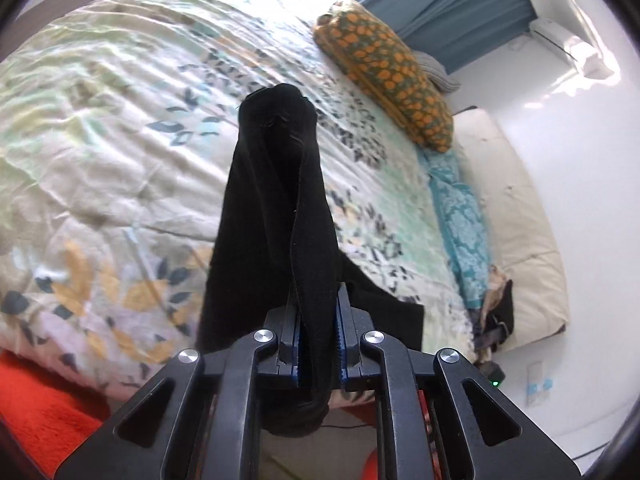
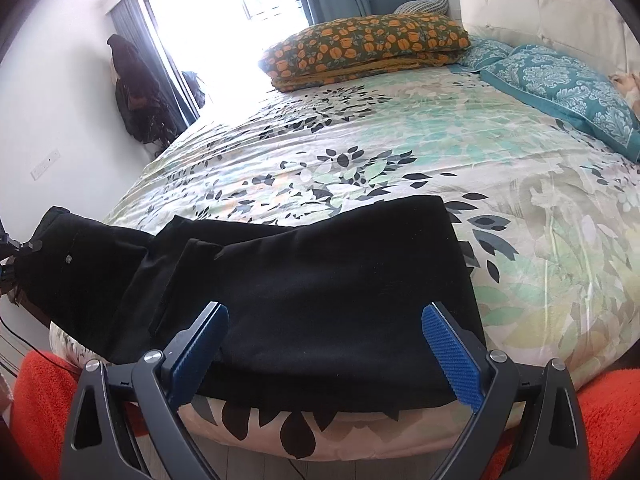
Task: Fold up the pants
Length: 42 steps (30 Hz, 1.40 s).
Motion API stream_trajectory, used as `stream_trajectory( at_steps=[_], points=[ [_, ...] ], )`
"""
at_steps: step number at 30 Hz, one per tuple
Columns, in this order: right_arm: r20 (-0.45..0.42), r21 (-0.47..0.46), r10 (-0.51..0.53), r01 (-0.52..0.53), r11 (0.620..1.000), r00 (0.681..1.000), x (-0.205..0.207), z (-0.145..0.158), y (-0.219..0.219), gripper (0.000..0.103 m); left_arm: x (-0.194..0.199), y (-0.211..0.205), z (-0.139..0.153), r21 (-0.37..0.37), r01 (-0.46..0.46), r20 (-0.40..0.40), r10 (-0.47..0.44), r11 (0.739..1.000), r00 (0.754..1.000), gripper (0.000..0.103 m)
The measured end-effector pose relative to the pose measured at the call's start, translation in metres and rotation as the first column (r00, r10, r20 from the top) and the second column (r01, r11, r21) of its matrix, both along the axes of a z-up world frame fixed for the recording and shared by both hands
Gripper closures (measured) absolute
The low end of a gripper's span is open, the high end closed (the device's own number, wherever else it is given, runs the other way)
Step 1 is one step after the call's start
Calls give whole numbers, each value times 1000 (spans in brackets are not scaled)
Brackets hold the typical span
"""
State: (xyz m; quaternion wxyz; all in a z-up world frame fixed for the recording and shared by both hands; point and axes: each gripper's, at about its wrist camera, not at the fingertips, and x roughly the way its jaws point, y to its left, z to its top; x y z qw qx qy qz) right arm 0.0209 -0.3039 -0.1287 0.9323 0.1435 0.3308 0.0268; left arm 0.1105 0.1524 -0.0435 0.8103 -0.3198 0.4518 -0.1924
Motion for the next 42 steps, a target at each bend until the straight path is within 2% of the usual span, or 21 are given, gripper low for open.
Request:
stream_trajectory(
  at_steps=[4,8,12,16,18,21,22,23,24,25,26,28,31,33,36,37,38,39,40,41,42],
  points=[
    [24,20,-25,24,999,999,-5,6,-10,6,12,-70,15,-130,118,51,-112,984,992,93],
    [62,29,-59,57,998,996,-14,12,-24,6,30,-149,15,-165,231,59,-225,959,973,92],
    [100,68,-133,126,990,986,-27,18,-50,6,42,-223,-4,-189,319,19,-322,929,947,93],
    [109,110,-219,207,972,970,-38,17,-80,6,48,-288,-31,-182,391,-42,-404,902,914,95],
    [109,121,-248,235,964,962,-42,16,-90,6,49,-318,-47,-121,431,-61,-440,894,896,95],
    [95,141,-266,252,957,959,-44,13,-100,6,59,-347,-80,-49,457,-152,-459,888,875,93],
    [89,152,-272,257,955,958,-45,11,-104,6,60,-348,-85,-30,437,-186,-435,899,881,88],
    [83,164,-277,261,951,957,-45,10,-107,6,61,-344,-87,-16,415,-199,-410,910,890,69],
    [78,178,-285,268,947,955,-46,8,-111,6,58,-335,-83,-15,395,-183,-391,919,902,56],
    [74,193,-291,272,943,954,-47,6,-113,6,53,-325,-74,-1,370,-144,-366,929,919,33],
    [69,212,-289,269,939,955,-47,4,-115,6,47,-312,-65,33,347,-98,-342,937,934,23],
    [42,246,-249,231,941,968,-42,-2,-115,6,38,-285,-46,127,312,-27,-312,941,950,20],
    [-4,273,-128,124,954,992,-21,-12,-100,6,22,-239,-37,231,265,18,-276,936,961,20],
    [-16,268,-25,28,963,1000,-4,-14,-86,6,17,-211,-42,259,226,15,-238,939,971,20],
    [-69,188,79,-64,980,995,28,-18,-70,8,2,-176,-65,257,190,-22,-191,948,981,20],
    [-95,178,108,-90,980,990,39,-22,-68,23,-3,-171,-75,260,180,-36,-177,949,984,20],
    [-120,196,156,-131,972,980,49,-27,-67,57,-8,-167,-83,266,173,-49,-165,948,985,20],
    [-162,216,216,-179,960,963,58,-33,-64,78,-10,-164,-89,273,162,-63,-151,948,987,20],
    [-202,195,241,-202,960,949,63,-36,-61,81,-13,-163,-95,277,152,-76,-136,949,988,20],
    [-201,180,251,-217,960,947,64,-34,-58,89,-16,-160,-99,278,142,-83,-124,950,989,20],
    [-186,173,259,-228,958,948,61,-27,-58,90,-17,-158,-100,277,136,-84,-117,951,990,20]
  ],
)
